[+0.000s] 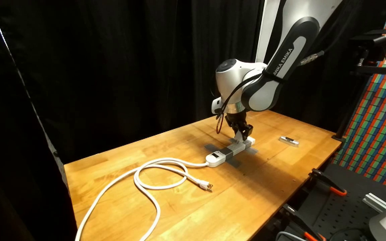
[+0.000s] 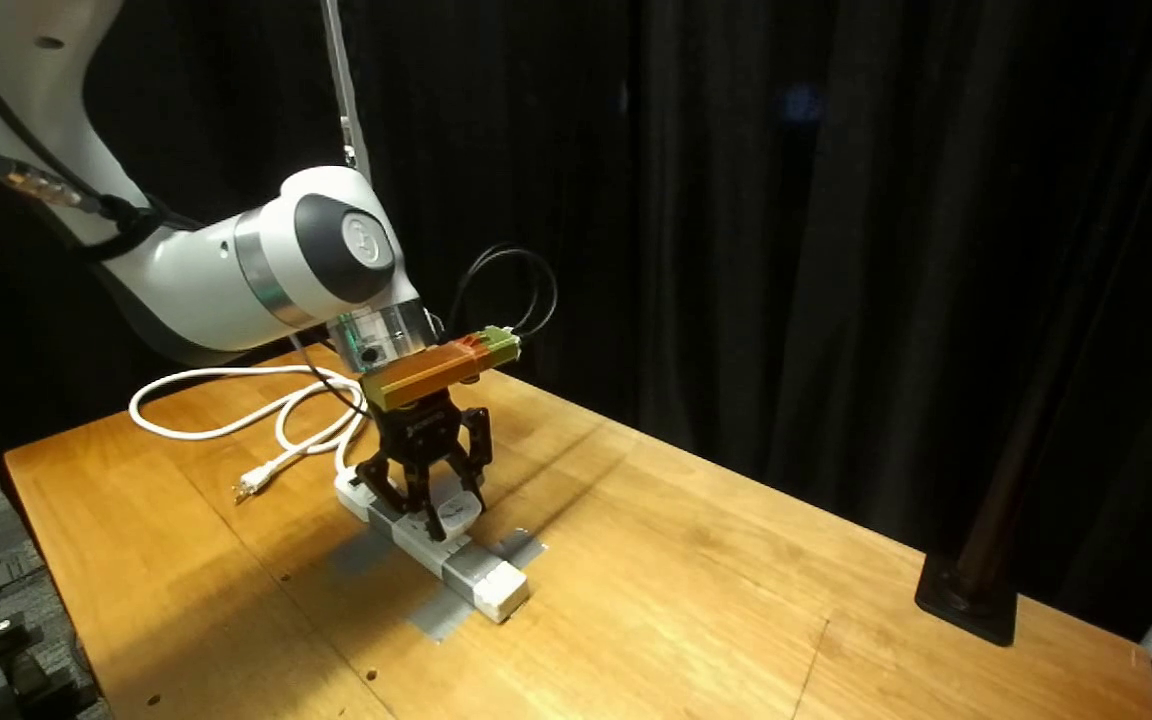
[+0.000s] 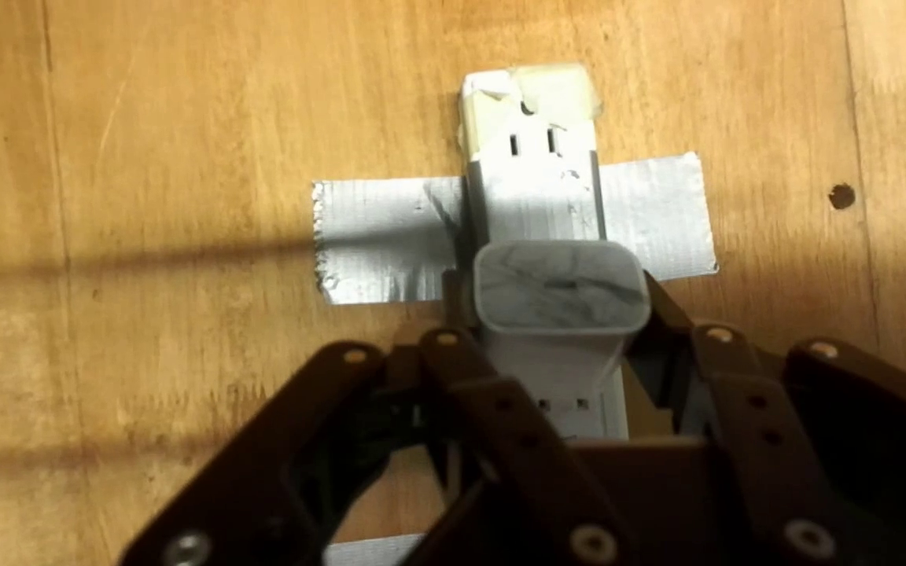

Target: Put the white charging adaptor on the extension cable

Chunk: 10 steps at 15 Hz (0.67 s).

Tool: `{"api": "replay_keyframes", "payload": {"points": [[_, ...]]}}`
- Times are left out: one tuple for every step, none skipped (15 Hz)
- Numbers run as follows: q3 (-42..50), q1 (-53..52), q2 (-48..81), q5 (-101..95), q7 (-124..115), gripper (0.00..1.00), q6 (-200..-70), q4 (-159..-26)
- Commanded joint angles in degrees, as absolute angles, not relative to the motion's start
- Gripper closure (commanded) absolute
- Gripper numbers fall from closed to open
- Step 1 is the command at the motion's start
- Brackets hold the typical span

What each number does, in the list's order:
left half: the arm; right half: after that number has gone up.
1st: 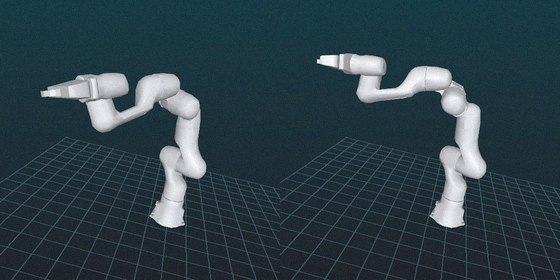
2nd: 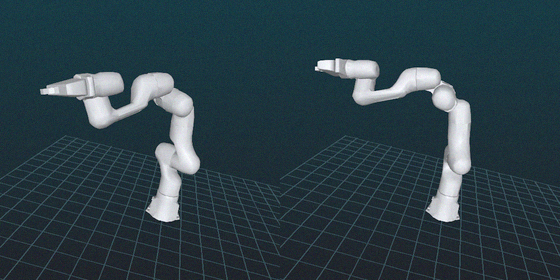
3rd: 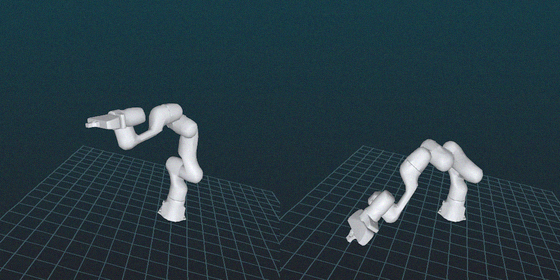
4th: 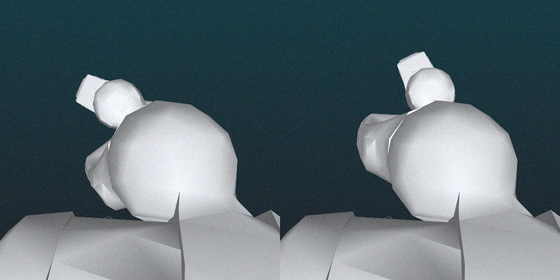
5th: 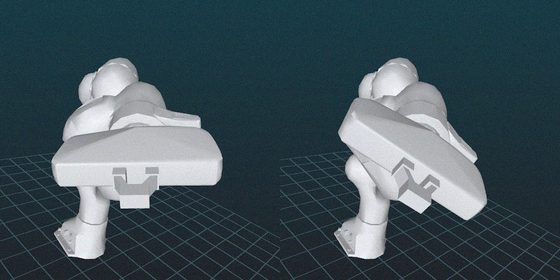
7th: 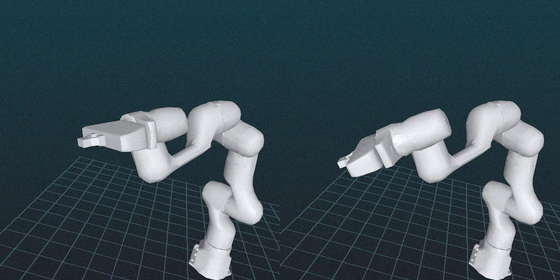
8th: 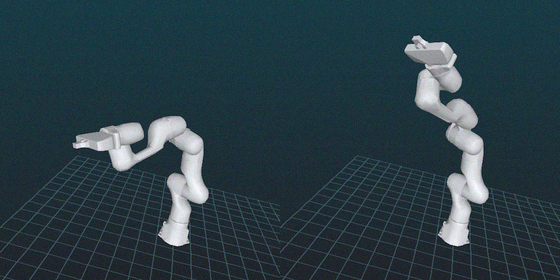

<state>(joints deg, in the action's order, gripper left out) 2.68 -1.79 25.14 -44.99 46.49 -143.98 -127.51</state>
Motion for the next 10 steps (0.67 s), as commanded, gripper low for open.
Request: {"api": "replay_keyframes", "payload": {"points": [[1.80, -0.99, 26.12, -46.60, 44.83, 0.77, -143.66, -126.05], [1.49, -0.82, 26.09, -46.03, 45.26, 0.77, -143.45, -126.10], [1.48, -0.85, 26.06, -46.12, 45.13, 0.77, -143.43, -126.14], [1.37, -0.86, 26.08, -45.92, 45.22, 0.77, -143.04, -126.18], [1.33, -0.94, 26.02, -45.92, 45.21, 0.77, -142.69, -126.23], [1.08, -0.87, 25.82, -45.60, 45.51, 0.77, -142.50, -126.48], [0.86, -0.88, 25.72, -45.29, 45.76, 0.77, -141.88, -126.62], [0.62, -0.96, 25.58, -45.11, 45.95, 0.77, -141.09, -126.83], [0.45, -1.05, 25.42, -45.13, 45.94, 0.77, -140.55, -127.00], [0.25, -1.13, 25.29, -45.24, 45.91, 0.77, -140.07, -127.16]]}}
